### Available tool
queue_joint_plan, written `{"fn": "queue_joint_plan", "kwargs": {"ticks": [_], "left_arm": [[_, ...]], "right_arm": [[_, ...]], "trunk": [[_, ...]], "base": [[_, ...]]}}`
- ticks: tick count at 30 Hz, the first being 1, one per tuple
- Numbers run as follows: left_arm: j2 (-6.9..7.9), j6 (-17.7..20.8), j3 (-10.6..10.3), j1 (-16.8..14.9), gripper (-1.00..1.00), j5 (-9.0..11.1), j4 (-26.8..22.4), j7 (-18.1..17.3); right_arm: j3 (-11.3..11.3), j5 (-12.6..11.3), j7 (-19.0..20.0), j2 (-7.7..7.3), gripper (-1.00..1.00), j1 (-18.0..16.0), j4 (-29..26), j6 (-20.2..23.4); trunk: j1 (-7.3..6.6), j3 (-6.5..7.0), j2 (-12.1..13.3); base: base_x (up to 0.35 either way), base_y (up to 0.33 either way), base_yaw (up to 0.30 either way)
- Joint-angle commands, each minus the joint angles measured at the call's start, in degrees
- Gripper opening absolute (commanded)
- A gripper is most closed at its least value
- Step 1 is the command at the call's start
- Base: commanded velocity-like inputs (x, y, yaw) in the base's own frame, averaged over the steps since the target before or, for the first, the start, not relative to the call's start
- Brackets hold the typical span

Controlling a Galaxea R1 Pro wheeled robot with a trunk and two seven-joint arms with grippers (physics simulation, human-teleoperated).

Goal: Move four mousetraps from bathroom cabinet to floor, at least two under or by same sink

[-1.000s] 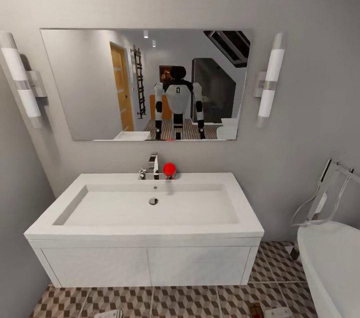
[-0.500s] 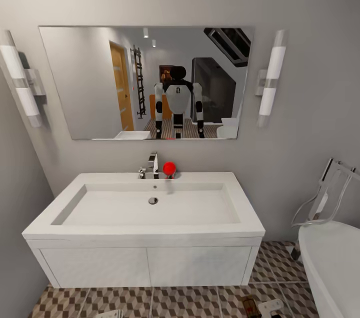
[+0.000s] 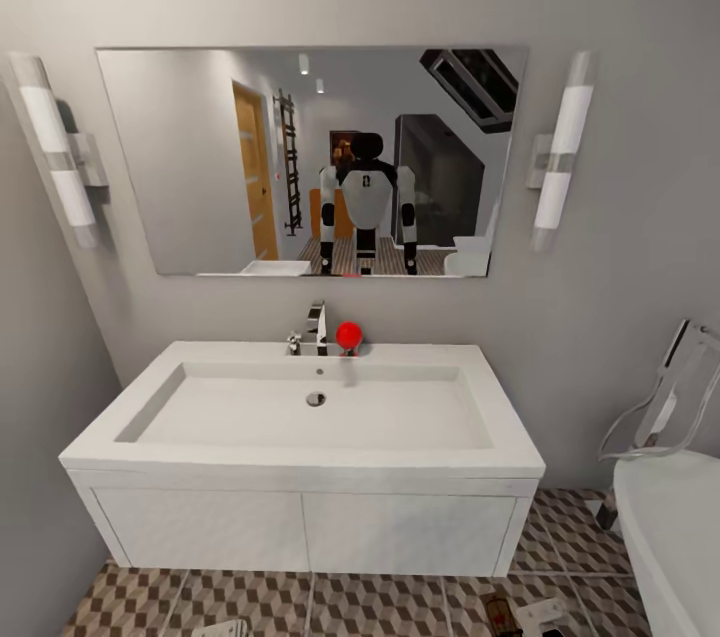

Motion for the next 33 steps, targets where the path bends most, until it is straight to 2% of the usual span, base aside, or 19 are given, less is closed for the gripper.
{"fn": "queue_joint_plan", "kwargs": {"ticks": [1,3,13,24,33], "left_arm": [[-0.05,-0.4,-0.5,-0.1,-1.00,0.1,0.2,0.2],[-0.05,-0.4,-0.5,-0.1,-1.00,0.1,0.2,0.2],[-0.05,-0.4,-0.5,-0.1,-1.00,0.0,0.2,0.0],[-0.05,-0.4,-0.5,-0.1,-1.00,0.0,0.2,0.0],[-0.05,-0.4,-0.5,-0.1,-1.00,0.0,0.2,0.2]], "right_arm": [[0.5,-0.4,0.0,0.02,-1.00,-0.1,0.2,-0.3],[0.5,-0.4,0.0,0.03,-1.00,-0.1,0.2,-0.3],[0.4,-0.4,0.0,0.01,-1.00,-0.1,0.2,-0.3],[0.4,-0.4,0.1,0.02,-1.00,-0.1,0.2,-0.3],[0.4,-0.4,0.1,0.02,-1.00,-0.1,0.2,-0.3]], "trunk": [[0.24,-0.28,-0.5],[0.68,-0.64,-1.3],[0.68,-0.64,-1.3],[0.68,-0.64,-1.3],[2.66,-2.26,-4.9]], "base": [[0.000,0.000,0.009],[0.000,0.000,0.006],[0.000,0.000,-0.001],[0.000,0.000,-0.078],[0.000,0.000,-0.003]]}}
